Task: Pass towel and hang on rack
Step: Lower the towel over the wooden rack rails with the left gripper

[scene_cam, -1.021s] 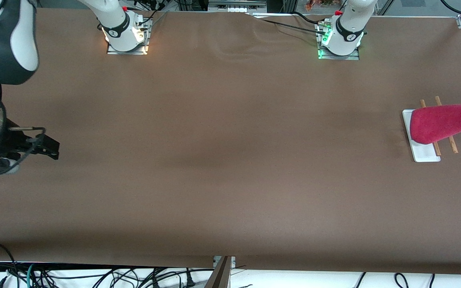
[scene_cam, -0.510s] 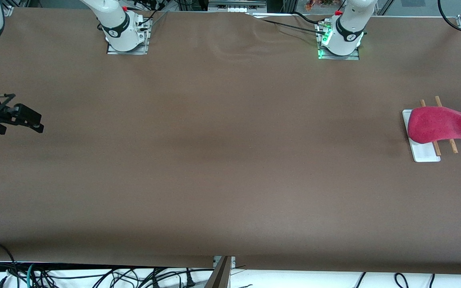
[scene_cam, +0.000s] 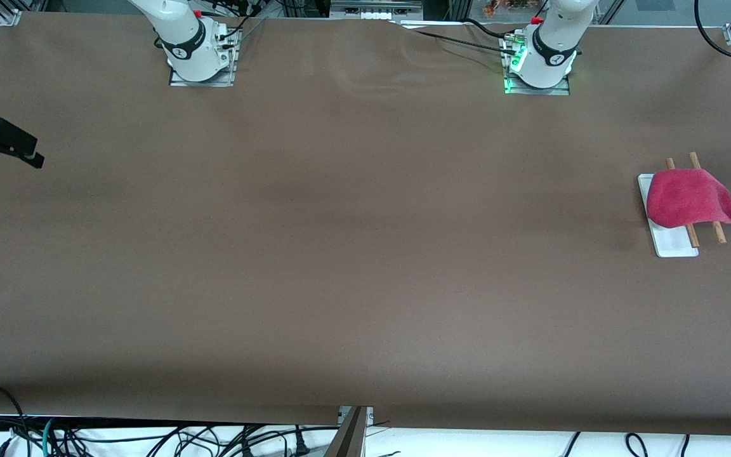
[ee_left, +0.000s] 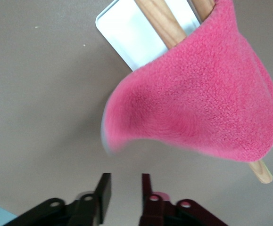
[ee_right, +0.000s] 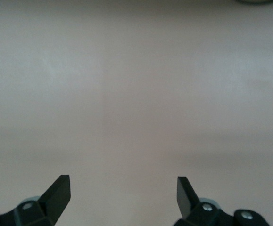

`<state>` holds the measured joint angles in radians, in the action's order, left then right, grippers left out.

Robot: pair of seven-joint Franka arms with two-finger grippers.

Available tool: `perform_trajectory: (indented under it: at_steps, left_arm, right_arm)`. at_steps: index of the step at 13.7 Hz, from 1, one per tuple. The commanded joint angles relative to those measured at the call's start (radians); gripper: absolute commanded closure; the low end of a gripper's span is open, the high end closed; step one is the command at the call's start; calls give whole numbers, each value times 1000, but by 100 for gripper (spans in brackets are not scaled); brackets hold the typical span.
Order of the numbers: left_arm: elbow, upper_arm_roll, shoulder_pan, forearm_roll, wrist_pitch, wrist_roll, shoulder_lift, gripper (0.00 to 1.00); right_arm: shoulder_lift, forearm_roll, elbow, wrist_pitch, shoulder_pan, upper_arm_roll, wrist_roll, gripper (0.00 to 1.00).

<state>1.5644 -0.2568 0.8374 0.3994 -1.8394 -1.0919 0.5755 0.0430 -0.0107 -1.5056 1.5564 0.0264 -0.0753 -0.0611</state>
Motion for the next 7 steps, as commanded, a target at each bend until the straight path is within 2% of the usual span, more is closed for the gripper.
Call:
perform_trajectory:
  at_steps: [1,5,7]
  left_arm:
    - [-49,-4,2,9,11,7,14,0]
    - [-64,-36,-21,-86,81,18,-71,0]
    - [-64,-97,-26,-119,144,99,-133,0]
  right_arm:
    - [-40,6,-59,-7,-42,84,-9,0]
    - [-32,8,-61,22,-51,89,-11,0]
    - [-31,15,-64,27,-49,91,-11,0]
